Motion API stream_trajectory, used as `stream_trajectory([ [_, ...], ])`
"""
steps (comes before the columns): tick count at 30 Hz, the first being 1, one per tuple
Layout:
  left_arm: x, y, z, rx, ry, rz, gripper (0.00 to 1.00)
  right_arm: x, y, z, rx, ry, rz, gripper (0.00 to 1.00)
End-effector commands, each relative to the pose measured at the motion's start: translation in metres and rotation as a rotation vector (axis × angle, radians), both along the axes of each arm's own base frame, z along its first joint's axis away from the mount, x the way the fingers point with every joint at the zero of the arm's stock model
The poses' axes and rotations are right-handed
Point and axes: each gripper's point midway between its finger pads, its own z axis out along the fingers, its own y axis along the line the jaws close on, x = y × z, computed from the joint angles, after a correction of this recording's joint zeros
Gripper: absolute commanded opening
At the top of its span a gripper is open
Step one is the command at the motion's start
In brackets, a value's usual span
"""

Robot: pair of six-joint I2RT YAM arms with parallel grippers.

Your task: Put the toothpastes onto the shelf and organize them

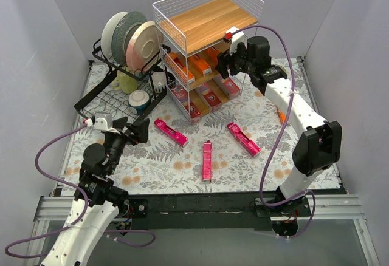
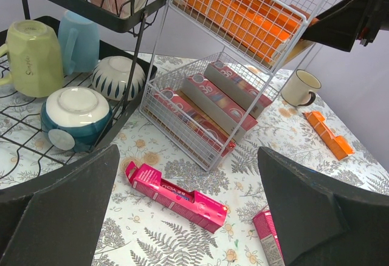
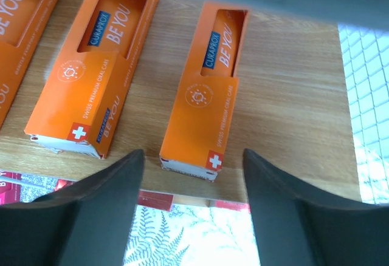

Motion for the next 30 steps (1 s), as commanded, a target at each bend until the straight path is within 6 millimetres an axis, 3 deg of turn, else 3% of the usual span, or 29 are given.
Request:
stream_trajectory([
  [1, -0.005, 0.002, 0.018, -0.003, -0.047, -0.001, 0.98, -0.009, -0.013, 0.040, 0.026, -0.073, -0.046, 0.77],
  [6, -0.008, 0.004, 0.022, -0.013, -0.064, 0.002, 0.98, -0.032, -0.036, 0.066, 0.052, -0.137, -0.122, 0.84],
  [8, -0.009, 0.005, 0.024, -0.018, -0.072, 0.005, 0.98, -0.040, -0.055, 0.078, 0.064, -0.174, -0.198, 0.84],
  [9, -0.011, 0.005, 0.026, -0.019, -0.079, 0.005, 0.98, -0.044, -0.063, 0.062, 0.051, -0.152, -0.226, 0.86],
  [11, -0.014, 0.006, 0.029, -0.026, -0.095, 0.002, 0.98, -0.050, -0.089, 0.070, 0.072, -0.189, -0.325, 0.88],
  [12, -0.016, 0.006, 0.031, -0.030, -0.101, 0.002, 0.98, -0.053, -0.099, 0.049, 0.054, -0.157, -0.355, 0.89],
  [14, -0.019, 0.008, 0.035, -0.039, -0.117, 0.003, 0.98, -0.059, -0.126, 0.044, 0.059, -0.151, -0.444, 0.90],
  [15, -0.020, 0.008, 0.036, -0.041, -0.122, 0.003, 0.98, -0.062, -0.136, 0.025, 0.044, -0.117, -0.478, 0.90],
  [18, -0.026, 0.010, 0.042, -0.052, -0.149, 0.004, 0.98, -0.072, -0.175, 0.009, 0.073, -0.096, -0.613, 0.92],
  [19, -0.027, 0.010, 0.042, -0.056, -0.151, 0.000, 0.98, -0.076, -0.186, -0.015, 0.057, -0.058, -0.650, 0.92],
  [20, -0.028, 0.010, 0.043, -0.058, -0.156, 0.001, 0.98, -0.080, -0.202, -0.018, 0.071, -0.053, -0.704, 0.94],
  [23, -0.032, 0.009, 0.046, -0.064, -0.167, -0.010, 0.98, -0.087, -0.231, -0.055, 0.030, 0.048, -0.793, 0.97],
  [30, -0.038, 0.006, 0.049, -0.072, -0.184, -0.032, 0.98, -0.089, -0.271, -0.131, 0.056, 0.289, -0.939, 0.97],
])
